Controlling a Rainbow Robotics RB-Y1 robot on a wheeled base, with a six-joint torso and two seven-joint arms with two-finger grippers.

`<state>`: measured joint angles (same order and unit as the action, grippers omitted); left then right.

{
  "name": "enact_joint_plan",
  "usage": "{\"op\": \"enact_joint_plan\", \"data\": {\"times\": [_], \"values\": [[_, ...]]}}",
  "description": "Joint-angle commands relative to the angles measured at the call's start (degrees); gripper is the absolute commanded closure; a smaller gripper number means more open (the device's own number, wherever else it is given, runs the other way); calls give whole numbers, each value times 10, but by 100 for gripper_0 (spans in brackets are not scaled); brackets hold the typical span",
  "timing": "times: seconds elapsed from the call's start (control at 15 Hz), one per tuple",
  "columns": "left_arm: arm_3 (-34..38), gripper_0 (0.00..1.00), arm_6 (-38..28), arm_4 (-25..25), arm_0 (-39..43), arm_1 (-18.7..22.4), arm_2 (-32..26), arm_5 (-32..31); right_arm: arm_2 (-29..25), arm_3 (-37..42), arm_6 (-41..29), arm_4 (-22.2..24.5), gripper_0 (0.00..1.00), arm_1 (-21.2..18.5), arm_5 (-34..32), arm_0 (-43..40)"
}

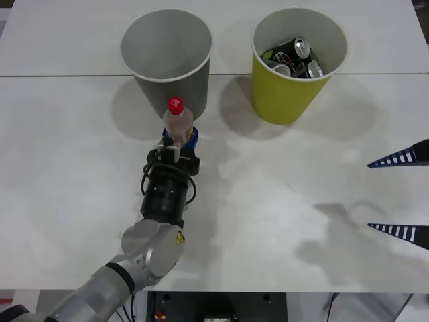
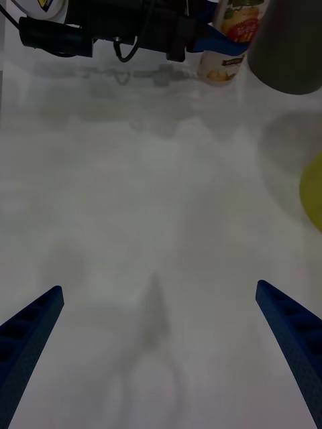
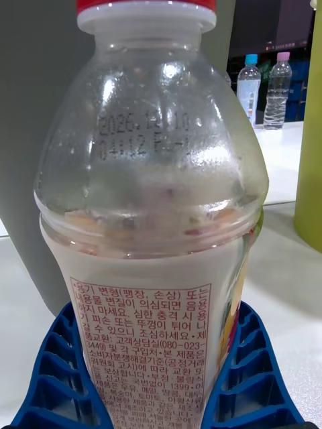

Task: Put the can into the green bin and the plastic bottle into the gray bin

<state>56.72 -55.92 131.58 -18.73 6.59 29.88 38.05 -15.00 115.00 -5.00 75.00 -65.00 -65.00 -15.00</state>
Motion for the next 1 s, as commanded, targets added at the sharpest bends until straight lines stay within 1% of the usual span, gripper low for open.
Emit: {"op": "enact_joint_plan", "data": {"times": [0.07, 0.27, 0.47, 0.6, 0.8, 0.87, 1.0], "values": [[1, 100, -2, 8, 2, 1, 0, 1, 0, 0, 0, 0, 0, 0, 0, 0], [14, 100, -5, 21, 12, 11, 0, 0, 0, 0, 0, 0, 0, 0, 0, 0], [87, 100, -6, 26, 51, 34, -2, -47, 0, 0, 0, 0, 0, 0, 0, 0], [168, 100, -2, 33, 91, 62, -16, -114, 0, 0, 0, 0, 0, 0, 0, 0], [303, 100, -1, 67, 160, 94, -64, -237, 0, 0, 0, 0, 0, 0, 0, 0], [341, 100, 1, 76, 181, 101, -77, -275, 0, 0, 0, 0, 0, 0, 0, 0], [393, 100, 3, 90, 206, 118, -97, -330, 0, 0, 0, 0, 0, 0, 0, 0]]}}
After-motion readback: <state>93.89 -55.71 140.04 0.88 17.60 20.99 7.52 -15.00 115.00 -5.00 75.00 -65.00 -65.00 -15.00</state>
